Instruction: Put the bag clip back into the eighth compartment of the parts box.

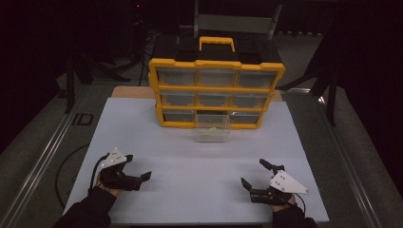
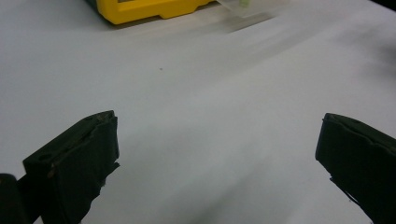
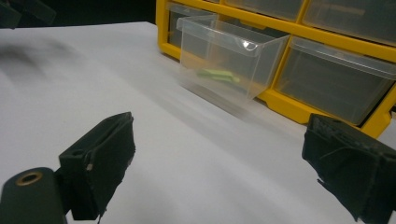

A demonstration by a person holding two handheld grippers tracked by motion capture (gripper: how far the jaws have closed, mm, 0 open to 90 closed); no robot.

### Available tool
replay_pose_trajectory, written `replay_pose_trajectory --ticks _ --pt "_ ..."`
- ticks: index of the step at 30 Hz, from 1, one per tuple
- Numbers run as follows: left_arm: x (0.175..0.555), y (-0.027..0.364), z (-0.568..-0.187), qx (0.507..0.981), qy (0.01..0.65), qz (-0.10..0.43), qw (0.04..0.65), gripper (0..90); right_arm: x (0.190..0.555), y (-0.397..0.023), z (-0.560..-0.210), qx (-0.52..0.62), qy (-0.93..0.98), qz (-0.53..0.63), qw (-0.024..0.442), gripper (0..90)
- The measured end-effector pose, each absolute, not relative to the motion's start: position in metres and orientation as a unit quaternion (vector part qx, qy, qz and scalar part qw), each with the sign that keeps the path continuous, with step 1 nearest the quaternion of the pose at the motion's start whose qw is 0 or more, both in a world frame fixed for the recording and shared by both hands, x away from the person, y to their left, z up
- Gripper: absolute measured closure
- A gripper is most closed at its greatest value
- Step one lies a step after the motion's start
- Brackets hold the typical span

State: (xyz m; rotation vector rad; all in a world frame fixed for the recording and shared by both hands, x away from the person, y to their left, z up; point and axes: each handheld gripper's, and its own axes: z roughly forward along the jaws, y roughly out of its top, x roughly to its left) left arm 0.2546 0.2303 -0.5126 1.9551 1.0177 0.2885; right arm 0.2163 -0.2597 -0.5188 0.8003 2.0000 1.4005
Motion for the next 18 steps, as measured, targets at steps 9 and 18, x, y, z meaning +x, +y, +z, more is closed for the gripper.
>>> replay_pose_trajectory --ticks 9,18 --pt "0.24 0.233 -0.521 0.771 0.41 0.144 0.466 0.0 0.216 -0.26 -0.519 0.299 0.747 0.523 0.282 9.2" --pt "0.238 0.238 -0.528 0.762 0.401 0.154 0.485 0.0 0.216 -0.262 -0.518 0.298 0.747 0.521 0.286 9.2"
